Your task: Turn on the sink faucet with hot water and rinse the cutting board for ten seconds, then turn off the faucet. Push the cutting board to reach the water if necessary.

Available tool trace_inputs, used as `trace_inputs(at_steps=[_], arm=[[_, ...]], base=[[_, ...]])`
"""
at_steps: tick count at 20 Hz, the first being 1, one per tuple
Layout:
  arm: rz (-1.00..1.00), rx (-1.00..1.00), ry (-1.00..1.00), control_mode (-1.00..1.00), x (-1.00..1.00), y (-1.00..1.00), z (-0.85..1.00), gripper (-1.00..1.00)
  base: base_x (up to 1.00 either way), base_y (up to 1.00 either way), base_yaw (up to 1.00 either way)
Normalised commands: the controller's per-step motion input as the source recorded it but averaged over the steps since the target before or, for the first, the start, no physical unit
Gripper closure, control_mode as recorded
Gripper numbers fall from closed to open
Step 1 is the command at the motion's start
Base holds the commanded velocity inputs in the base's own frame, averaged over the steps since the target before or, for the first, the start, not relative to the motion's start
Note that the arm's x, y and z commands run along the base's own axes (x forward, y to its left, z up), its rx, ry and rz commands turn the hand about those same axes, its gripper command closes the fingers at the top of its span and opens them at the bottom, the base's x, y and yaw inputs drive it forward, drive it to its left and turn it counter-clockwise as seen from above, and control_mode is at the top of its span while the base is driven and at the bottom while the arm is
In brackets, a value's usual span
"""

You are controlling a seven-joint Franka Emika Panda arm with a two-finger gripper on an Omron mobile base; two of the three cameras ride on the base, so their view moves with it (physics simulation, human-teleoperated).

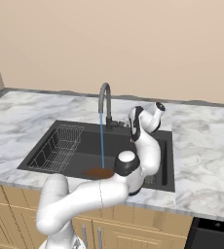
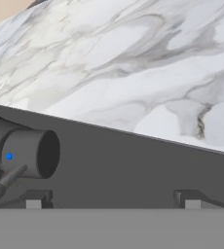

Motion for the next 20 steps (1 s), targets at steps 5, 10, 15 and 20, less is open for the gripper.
trace_inputs(at_steps=[5, 10, 15, 20], arm=[[0.0, 0.0, 0.0, -1.0, -0.01, 0.0, -0.03, -1.0], [0.0, 0.0, 0.0, -1.0, -0.03, 0.09, 0.0, -1.0], [0.0, 0.0, 0.0, -1.0, -0.05, 0.25, 0.0, -1.0], [0.0, 0.0, 0.0, -1.0, 0.0, 0.32, 0.0, -1.0]], base=[[0.0, 0.0, 0.0], [0.0, 0.0, 0.0], [0.0, 0.0, 0.0], [0.0, 0.0, 0.0]])
